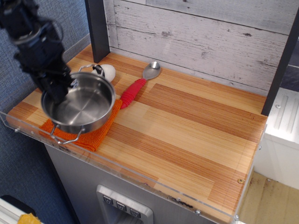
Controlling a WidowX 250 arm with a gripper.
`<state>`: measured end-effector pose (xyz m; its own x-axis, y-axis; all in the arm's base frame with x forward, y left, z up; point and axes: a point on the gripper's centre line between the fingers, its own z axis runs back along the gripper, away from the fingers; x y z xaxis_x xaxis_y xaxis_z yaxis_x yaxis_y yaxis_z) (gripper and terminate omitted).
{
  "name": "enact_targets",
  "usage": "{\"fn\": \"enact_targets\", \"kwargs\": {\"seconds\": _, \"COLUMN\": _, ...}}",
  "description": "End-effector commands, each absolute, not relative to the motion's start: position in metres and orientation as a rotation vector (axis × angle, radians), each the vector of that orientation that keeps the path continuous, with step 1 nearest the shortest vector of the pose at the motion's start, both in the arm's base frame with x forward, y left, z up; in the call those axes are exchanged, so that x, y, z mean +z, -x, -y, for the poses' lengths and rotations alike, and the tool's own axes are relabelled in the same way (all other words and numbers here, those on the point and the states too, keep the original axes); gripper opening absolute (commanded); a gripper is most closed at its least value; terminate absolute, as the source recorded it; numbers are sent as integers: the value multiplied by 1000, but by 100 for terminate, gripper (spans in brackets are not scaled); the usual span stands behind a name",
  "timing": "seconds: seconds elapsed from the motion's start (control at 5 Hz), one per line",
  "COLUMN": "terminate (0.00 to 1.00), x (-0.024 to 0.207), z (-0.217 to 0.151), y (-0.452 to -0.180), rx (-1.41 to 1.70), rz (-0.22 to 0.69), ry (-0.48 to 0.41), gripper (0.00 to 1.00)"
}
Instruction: Place the silver pot on the orange cloth.
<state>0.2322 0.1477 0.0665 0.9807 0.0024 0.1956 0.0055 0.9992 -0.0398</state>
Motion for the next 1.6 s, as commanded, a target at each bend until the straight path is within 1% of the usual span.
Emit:
{"fn": "enact_targets", "kwargs": {"seconds": 0.0, "terminate": 0, "x": 58, "z": -191, "y": -243, "rx": 64, "rz": 219, "ry": -44, "gripper": 0}}
{"fn": "enact_targets", "kwargs": {"seconds": 0.2, "terminate": 0, "x": 54, "z": -196, "y": -248, "rx": 103, "rz": 239, "ry": -30, "gripper": 0}}
{"fn": "enact_targets", "kwargs": {"seconds": 0.6, "terminate": 0, "x": 54, "z": -183, "y": -261, "rx": 133, "rz": 273, "ry": 25, "gripper": 0}}
{"fn": "enact_targets", "kwargs": {"seconds": 0.8, "terminate": 0, "x": 65, "z": -177, "y": -264, "rx": 138, "rz": 298, "ry": 20, "gripper": 0}}
{"fn": "enact_targets", "kwargs": {"seconds": 1.0, "terminate": 0, "x": 61, "z": -168, "y": -262, "rx": 127, "rz": 280, "ry": 25, "gripper": 0}}
{"fn": "enact_targets", "kwargs": {"seconds": 1.4, "terminate": 0, "x": 43, "z": -165, "y": -252, "rx": 98, "rz": 185, "ry": -3, "gripper": 0}}
